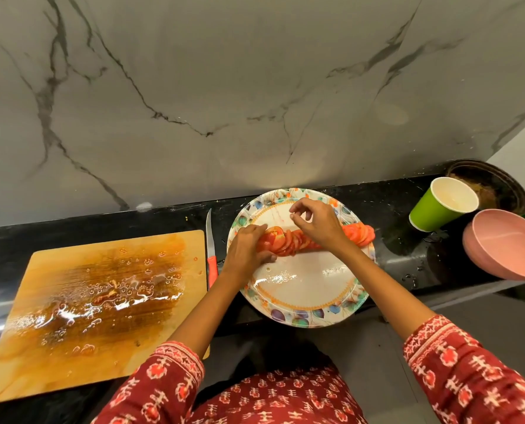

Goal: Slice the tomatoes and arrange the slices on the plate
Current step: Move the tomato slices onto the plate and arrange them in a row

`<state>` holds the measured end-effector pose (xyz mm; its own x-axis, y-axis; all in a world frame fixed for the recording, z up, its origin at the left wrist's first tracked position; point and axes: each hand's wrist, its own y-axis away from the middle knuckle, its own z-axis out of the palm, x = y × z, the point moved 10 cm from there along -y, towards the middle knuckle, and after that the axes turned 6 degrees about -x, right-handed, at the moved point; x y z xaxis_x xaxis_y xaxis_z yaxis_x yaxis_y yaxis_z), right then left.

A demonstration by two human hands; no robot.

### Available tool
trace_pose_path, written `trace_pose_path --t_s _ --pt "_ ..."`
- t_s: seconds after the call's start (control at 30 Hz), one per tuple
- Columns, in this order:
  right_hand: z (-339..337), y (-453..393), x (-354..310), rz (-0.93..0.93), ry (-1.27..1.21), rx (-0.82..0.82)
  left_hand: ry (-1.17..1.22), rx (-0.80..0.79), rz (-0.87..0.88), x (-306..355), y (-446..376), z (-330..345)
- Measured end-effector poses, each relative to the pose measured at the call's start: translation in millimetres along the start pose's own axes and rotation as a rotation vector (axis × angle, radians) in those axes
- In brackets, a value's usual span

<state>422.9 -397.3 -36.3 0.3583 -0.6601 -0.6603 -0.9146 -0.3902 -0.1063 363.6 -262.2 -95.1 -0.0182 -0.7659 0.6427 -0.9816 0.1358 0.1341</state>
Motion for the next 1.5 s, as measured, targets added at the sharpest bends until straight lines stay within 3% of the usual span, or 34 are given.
trace_pose_path --t_s 0.1,0.3,0.43,0.63,0.97,1.2,1.5 --pt "-2.0 1.8 12.6 0.024 0.008 -0.031 0.033 -0.019 0.034 3.7 -1.8 3.8" --pt "22.1 13.1 11.4 -0.002 0.173 -0.310 0.031 -0.007 0.049 1.8 -8.0 3.6" --pt "37.1 23.0 12.7 0.005 0.304 -0.414 -0.009 -0.091 0.058 -1.0 -9.1 6.3" --pt "37.4 25.6 10.3 -0.029 0.358 -0.419 -0.020 -0.116 0.038 -12.6 -9.1 3.0" --pt "34.3 24.8 12.7 -0.029 0.349 -0.407 0.108 0.062 0.145 -0.9 -8.6 -20.7" --pt "28.7 25.8 15.7 -0.016 0.325 -0.374 0.086 0.115 0.055 3.2 -10.1 -23.0" --pt "30.0 29.4 17.0 -0.018 0.334 -0.326 -0.001 0.043 0.003 0.0 -5.1 1.4"
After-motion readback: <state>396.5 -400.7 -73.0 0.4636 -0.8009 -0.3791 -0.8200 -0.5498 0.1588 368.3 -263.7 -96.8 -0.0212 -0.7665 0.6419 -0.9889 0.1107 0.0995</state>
